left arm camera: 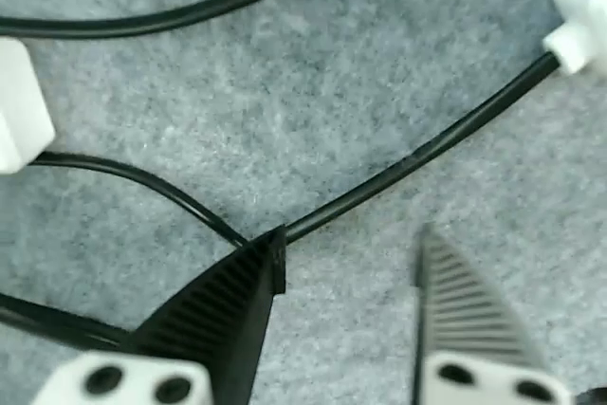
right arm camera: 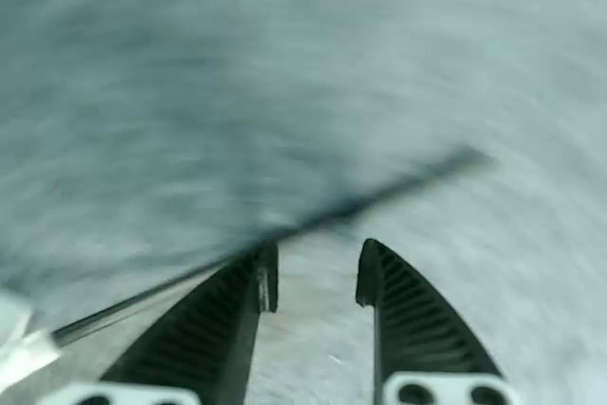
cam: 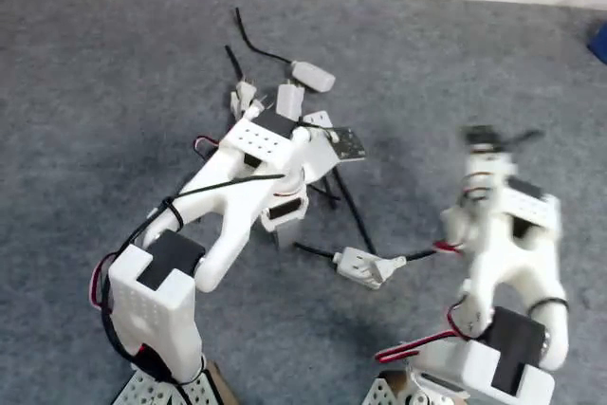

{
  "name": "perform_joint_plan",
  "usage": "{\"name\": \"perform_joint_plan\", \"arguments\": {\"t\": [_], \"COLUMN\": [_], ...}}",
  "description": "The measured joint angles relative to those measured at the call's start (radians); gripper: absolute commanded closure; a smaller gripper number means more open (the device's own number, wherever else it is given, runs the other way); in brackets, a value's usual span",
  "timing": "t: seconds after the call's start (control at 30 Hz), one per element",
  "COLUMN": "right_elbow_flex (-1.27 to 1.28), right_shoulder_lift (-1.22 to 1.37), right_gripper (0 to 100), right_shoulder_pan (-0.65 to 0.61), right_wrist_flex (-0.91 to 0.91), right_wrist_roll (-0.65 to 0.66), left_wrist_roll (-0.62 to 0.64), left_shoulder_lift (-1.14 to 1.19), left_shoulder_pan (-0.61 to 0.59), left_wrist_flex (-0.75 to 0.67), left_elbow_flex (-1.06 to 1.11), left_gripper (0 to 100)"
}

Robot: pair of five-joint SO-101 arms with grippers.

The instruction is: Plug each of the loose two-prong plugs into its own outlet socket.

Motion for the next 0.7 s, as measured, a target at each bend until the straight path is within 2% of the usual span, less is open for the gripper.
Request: {"name": "perform_joint_plan", "arguments": {"t": [0.1,0.17,0.3,0.4,0.53,0.7], "right_elbow_flex": [-0.043,-0.051,0.000,0.084,0.115,0.117], "right_shoulder_lift": [-0.054,-0.110,-0.181,-0.199,-0.218,-0.219], "right_gripper": [85.3,85.3,85.3,85.3,85.3,85.3], "right_shoulder_pan": [0.120,0.146,0.052,-0.037,-0.021,0.002], "right_wrist_flex": [-0.021,-0.034,0.011,-0.002,-0.063,-0.078], "right_wrist_roll": [-0.107,-0.127,-0.038,-0.029,-0.083,-0.097], "left_wrist_roll": [0.000,0.000,0.000,0.000,0.000,-0.002], "left_shoulder_lift": [0.000,0.000,0.000,0.000,0.000,0.000], "left_shoulder_pan": [0.069,0.118,0.215,0.299,0.397,0.411], "left_wrist_flex": [0.000,0.002,0.003,0.003,0.003,-0.034], "left_elbow_flex": [0.000,-0.002,-0.018,-0.020,-0.035,-0.081], "left_gripper": [72,72,72,72,71,71]}}
